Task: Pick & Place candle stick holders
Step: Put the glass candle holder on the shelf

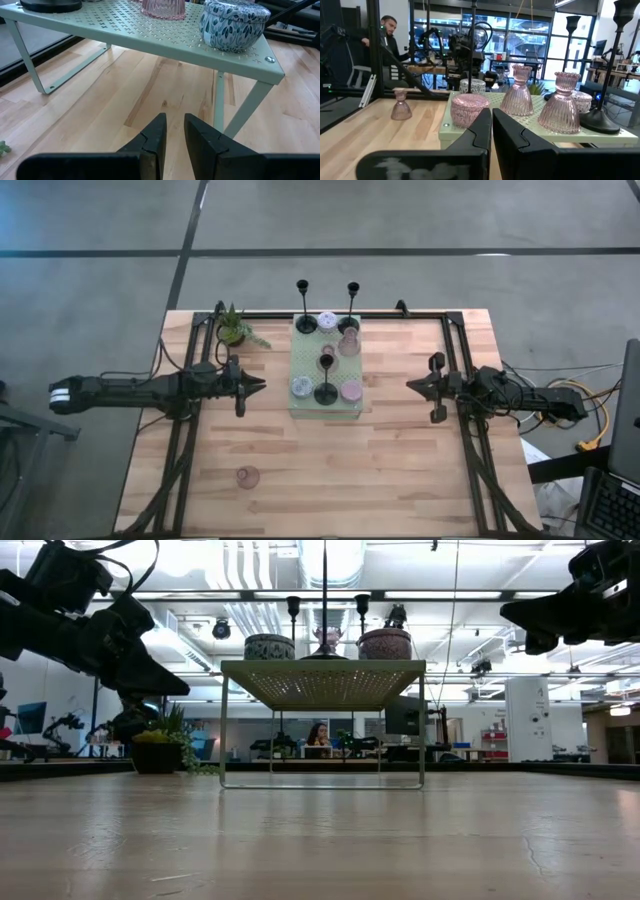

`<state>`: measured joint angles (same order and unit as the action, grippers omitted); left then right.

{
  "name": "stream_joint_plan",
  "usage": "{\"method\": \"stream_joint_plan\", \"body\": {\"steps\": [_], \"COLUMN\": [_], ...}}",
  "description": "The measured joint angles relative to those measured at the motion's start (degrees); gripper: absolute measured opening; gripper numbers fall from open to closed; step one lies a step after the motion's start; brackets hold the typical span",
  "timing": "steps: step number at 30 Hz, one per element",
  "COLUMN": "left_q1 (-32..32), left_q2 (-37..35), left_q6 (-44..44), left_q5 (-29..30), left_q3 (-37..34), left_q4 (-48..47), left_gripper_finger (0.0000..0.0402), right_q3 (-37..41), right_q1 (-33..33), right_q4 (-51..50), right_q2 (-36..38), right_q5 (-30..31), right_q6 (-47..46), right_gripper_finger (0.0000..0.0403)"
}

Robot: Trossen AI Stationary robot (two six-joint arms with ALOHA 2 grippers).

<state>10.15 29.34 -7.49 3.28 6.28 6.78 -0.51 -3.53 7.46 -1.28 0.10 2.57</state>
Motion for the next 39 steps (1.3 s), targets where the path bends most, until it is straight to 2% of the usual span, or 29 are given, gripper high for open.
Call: {"method": "stream_joint_plan", "body": {"steps": [16,18,21,26,29,39], "left_q1": [0.0,0.0,0.0,0.0,0.0,0.0], "left_q2": [-0.1,-0.4,-0.7,-0.7,-0.7,-0.8], "left_q6": [-3.2,-1.2,2.5,4.2,3.3,1.1], "left_q5": [-1.9,-4.5,-5.8,-1.5,-1.2,-2.3], "left_q3": [1.0,3.4,8.8,18.4,23.9,32.6], "left_q4": [-1.0,-3.9,-14.5,-31.6,-39.9,-41.0], "left_gripper_finger": [0.0071,0.0071,0.0071,0.0071,0.0071,0.0071], "right_q3": [0.0,0.0,0.0,0.0,0.0,0.0], "right_q1": [0.0,0.0,0.0,0.0,0.0,0.0], "right_q4": [0.0,0.0,0.0,0.0,0.0,0.0], "right_q2": [0.0,0.0,0.0,0.0,0.0,0.0], "right_q5": [0.0,0.0,0.0,0.0,0.0,0.0], "right_q6": [0.0,0.0,0.0,0.0,0.0,0.0], "right_gripper_finger": [0.0008,0.0008,0.0008,0.0008,0.0008,0.0008]}}
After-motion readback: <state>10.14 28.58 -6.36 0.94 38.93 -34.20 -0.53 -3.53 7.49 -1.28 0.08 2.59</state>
